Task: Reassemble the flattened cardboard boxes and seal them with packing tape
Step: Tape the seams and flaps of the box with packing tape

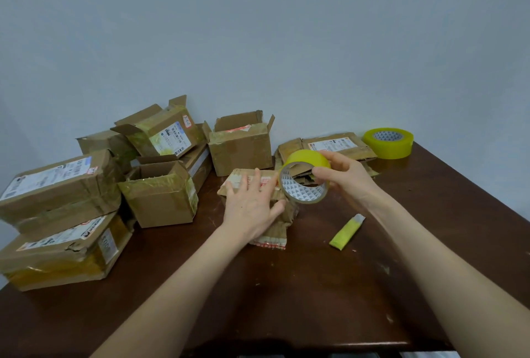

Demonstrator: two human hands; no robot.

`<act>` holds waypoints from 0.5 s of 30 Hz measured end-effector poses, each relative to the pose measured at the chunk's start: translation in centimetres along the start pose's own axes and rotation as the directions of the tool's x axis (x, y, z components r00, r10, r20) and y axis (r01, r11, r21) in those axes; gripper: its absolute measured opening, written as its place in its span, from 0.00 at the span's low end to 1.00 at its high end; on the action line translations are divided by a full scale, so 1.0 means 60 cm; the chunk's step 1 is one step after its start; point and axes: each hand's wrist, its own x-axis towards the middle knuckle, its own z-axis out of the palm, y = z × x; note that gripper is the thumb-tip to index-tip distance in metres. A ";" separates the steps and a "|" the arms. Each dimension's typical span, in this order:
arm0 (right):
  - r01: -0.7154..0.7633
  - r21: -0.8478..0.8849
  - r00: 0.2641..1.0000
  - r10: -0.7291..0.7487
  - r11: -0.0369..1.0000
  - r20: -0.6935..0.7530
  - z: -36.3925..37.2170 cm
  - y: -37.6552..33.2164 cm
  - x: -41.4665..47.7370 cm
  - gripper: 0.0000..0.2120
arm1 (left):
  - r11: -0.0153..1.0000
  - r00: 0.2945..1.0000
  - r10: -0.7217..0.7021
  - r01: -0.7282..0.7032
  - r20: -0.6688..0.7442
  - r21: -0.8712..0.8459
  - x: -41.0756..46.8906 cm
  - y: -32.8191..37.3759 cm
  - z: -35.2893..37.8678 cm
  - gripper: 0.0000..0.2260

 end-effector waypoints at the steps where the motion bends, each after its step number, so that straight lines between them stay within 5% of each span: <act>1: 0.018 -0.005 1.000 -0.018 1.000 -0.002 0.000 0.002 0.001 0.15 | 0.999 0.999 0.034 -0.034 -0.011 0.000 0.003 0.002 0.000 0.28; 9: 0.098 -0.244 0.995 -0.088 0.965 0.052 -0.009 -0.030 0.003 0.18 | 0.992 0.991 0.115 -0.112 -0.063 0.051 0.014 0.001 0.012 0.40; 15: 0.042 -0.355 0.998 -0.026 0.934 0.050 -0.035 -0.028 0.002 0.22 | 0.992 0.990 0.127 -0.127 -0.062 0.006 0.011 0.000 0.008 0.38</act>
